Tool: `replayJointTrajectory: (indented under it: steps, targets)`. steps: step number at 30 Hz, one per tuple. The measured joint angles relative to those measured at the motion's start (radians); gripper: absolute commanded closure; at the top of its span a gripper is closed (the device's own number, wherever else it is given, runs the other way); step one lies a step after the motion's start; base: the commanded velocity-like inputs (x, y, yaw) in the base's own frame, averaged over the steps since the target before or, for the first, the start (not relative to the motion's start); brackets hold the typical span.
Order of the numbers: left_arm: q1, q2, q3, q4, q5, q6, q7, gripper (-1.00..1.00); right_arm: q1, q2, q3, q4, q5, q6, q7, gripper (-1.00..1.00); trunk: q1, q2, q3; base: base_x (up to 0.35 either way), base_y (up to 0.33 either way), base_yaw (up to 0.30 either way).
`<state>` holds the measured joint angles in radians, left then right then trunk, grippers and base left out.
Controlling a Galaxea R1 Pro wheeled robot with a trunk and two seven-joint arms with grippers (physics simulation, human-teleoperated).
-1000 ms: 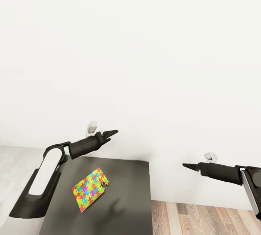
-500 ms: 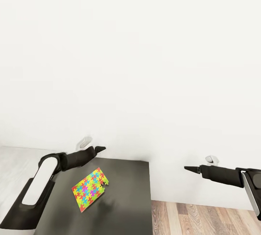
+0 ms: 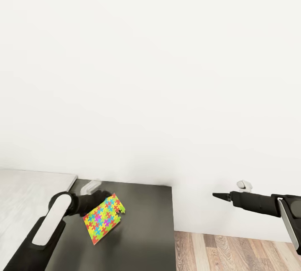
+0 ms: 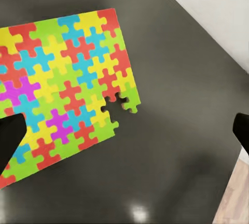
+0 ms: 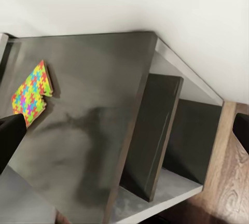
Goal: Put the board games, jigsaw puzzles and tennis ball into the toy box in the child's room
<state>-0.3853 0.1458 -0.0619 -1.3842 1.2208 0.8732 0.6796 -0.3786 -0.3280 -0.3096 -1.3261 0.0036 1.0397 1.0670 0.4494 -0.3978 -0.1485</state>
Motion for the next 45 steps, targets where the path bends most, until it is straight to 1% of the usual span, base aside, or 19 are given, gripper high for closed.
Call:
replayJointTrajectory:
  steps: [3,5,6,8,10,11,14,16,17,18,20,21,22,24,28,34,39,40,45]
  targets:
    - [-0.007,0.0,-0.001,0.102,-0.036,-0.051,-0.006,-1.0,0.0,0.0,0.001,0.001,0.004,0.0,0.0,-1.0,0.0,0.0,0.0,0.0,0.0,0.0]
    - [-0.022,0.002,-0.003,0.173,-0.063,-0.084,-0.03,-1.0,0.001,-0.001,0.001,0.001,0.008,0.0,0.0,-1.0,0.0,0.0,0.0,0.0,0.0,0.0]
    - [-0.023,0.002,-0.003,0.174,-0.062,-0.085,-0.03,-1.0,0.001,-0.001,0.001,0.001,0.008,0.0,0.0,-1.0,0.0,0.0,0.0,0.0,0.0,0.0]
    - [-0.041,0.003,-0.004,0.242,-0.093,-0.11,-0.072,-1.0,0.001,-0.001,0.001,0.001,0.012,0.0,0.0,-1.0,0.0,0.0,0.0,0.0,0.0,0.0]
    - [-0.057,0.004,-0.004,0.306,-0.13,-0.129,-0.129,-1.0,0.001,-0.002,0.001,0.001,0.015,-0.001,0.001,-1.0,0.0,0.0,0.0,0.0,0.0,0.0]
    - [-0.057,0.004,-0.004,0.307,-0.131,-0.129,-0.13,-1.0,0.001,-0.002,0.001,0.001,0.015,0.0,0.001,-1.0,0.0,0.0,0.0,0.0,0.0,0.0]
    - [-0.074,0.006,-0.001,0.377,-0.199,-0.154,-0.214,-1.0,0.001,-0.004,0.001,0.001,0.017,-0.001,0.001,-1.0,0.0,0.0,0.0,0.0,0.0,0.0]
    - [-0.082,0.007,0.002,0.406,-0.239,-0.172,-0.261,-1.0,0.001,-0.005,0.001,0.001,0.018,-0.001,0.002,-1.0,0.0,0.0,0.0,0.0,0.0,0.0]
    - [-0.088,0.011,0.009,0.424,-0.265,-0.187,-0.298,-1.0,0.001,-0.006,0.001,0.001,0.019,-0.001,0.003,-1.0,0.0,0.0,0.0,0.0,0.0,0.0]
    - [-0.088,0.011,0.01,0.425,-0.266,-0.187,-0.3,-1.0,0.001,-0.006,0.001,0.001,0.019,-0.001,0.003,-1.0,0.0,0.0,0.0,0.0,0.0,0.0]
    - [-0.099,0.018,0.023,0.441,-0.291,-0.2,-0.342,-1.0,0.001,-0.006,0.002,0.001,0.019,-0.001,0.004,-1.0,0.0,0.0,0.0,0.0,0.0,0.0]
    - [-0.099,0.018,0.024,0.441,-0.291,-0.2,-0.343,-1.0,0.001,-0.006,0.002,0.001,0.019,-0.001,0.004,-1.0,0.0,0.0,0.0,0.0,0.0,0.0]
    - [-0.11,0.021,0.029,0.447,-0.3,-0.205,-0.363,-1.0,0.001,-0.006,0.002,0.001,0.019,-0.001,0.003,-1.0,0.0,0.0,0.0,0.0,0.0,0.0]
    - [-0.121,0.023,0.033,0.45,-0.307,-0.208,-0.378,-1.0,0.001,-0.006,0.002,0.001,0.02,-0.001,0.003,-1.0,0.0,0.0,0.0,0.0,0.0,0.0]
    - [-0.136,0.028,0.036,0.454,-0.313,-0.211,-0.39,-1.0,0.001,-0.005,0.003,0.001,0.02,-0.002,0.003,-1.0,0.0,0.0,0.0,0.0,0.0,0.0]
    - [-0.158,0.053,0.04,0.467,-0.314,-0.215,-0.408,-1.0,0.001,-0.004,0.006,0.001,0.018,-0.004,0.002,-1.0,0.0,0.0,0.0,0.0,0.0,0.0]
    - [-0.183,0.069,0.04,0.524,-0.317,-0.228,-0.457,-1.0,0.001,-0.003,0.007,0.001,0.018,-0.006,0.001,-1.0,0.0,0.0,0.0,0.0,0.0,0.0]
    - [-0.183,0.069,0.04,0.525,-0.317,-0.228,-0.457,-1.0,0.001,-0.003,0.007,0.001,0.018,-0.006,0.001,-1.0,0.0,0.0,0.0,0.0,0.0,0.0]
    - [-0.207,0.088,0.04,0.617,-0.321,-0.263,-0.514,-1.0,0.001,-0.003,0.007,0.001,0.018,-0.006,0.001,-1.0,0.0,0.0,0.0,0.0,0.0,0.0]
